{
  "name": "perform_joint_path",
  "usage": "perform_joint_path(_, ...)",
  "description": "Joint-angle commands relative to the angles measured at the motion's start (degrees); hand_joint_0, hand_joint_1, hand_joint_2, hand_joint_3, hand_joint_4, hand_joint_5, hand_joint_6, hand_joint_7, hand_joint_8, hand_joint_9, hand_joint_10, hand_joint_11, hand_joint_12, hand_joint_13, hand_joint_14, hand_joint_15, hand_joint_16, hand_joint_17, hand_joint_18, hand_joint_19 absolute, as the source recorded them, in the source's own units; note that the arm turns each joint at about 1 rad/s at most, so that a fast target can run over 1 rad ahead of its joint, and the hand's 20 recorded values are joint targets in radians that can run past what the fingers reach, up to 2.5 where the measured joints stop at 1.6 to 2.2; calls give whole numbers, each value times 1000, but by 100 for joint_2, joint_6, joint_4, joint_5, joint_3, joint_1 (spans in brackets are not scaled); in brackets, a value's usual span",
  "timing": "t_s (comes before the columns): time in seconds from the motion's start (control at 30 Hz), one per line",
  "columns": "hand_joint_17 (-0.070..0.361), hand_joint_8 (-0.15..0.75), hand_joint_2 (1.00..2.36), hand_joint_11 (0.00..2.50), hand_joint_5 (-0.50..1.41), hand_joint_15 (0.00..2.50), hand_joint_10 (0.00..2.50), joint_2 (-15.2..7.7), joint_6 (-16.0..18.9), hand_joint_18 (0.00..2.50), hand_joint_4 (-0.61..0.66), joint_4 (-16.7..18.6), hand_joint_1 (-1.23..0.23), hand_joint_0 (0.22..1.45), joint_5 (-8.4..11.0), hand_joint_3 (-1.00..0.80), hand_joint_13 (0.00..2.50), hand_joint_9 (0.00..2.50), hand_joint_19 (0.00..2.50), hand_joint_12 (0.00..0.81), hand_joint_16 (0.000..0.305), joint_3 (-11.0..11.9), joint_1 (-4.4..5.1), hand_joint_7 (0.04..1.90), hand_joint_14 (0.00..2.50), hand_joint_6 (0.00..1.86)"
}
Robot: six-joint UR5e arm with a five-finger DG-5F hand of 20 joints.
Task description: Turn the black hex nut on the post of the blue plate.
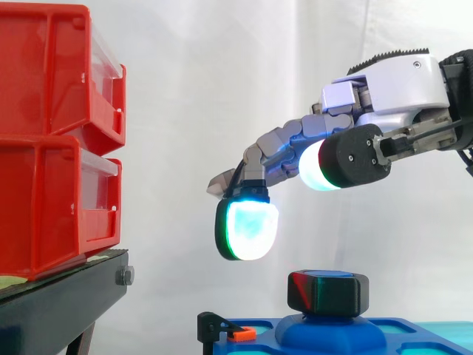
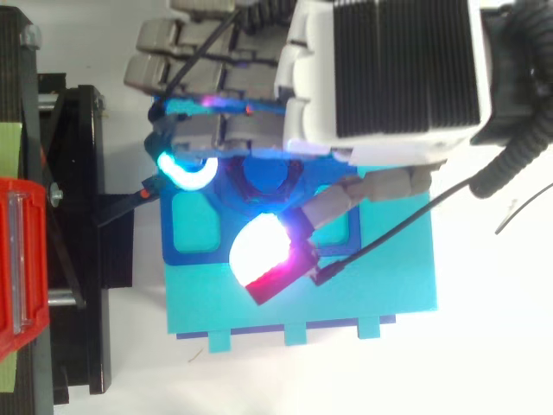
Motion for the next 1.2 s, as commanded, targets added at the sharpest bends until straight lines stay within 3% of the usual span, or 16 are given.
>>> perform_joint_path(0.0,127,217,1000,0,-216,20,0,-56,39,0,172,71,-245,456,56,-500,199,211,58,350,56,0,82,934,0,502)
perform_joint_path(0.17,126,218,1000,0,-209,20,0,-47,57,0,180,36,-242,457,161,-500,199,212,58,350,56,0,143,979,0,502)
perform_joint_path(0.5,126,217,1000,0,-200,18,0,-47,57,0,175,-166,-243,459,152,-500,203,214,51,349,56,0,152,1095,0,501)
perform_joint_path(0.93,126,217,1000,0,-195,16,0,-47,13,0,179,-351,-246,461,117,-500,207,215,58,349,56,0,29,1133,0,501)
perform_joint_path(1.17,125,218,1000,0,-194,19,0,-47,-137,0,180,-386,-247,461,-41,-500,209,217,53,349,56,0,-121,1157,0,500)
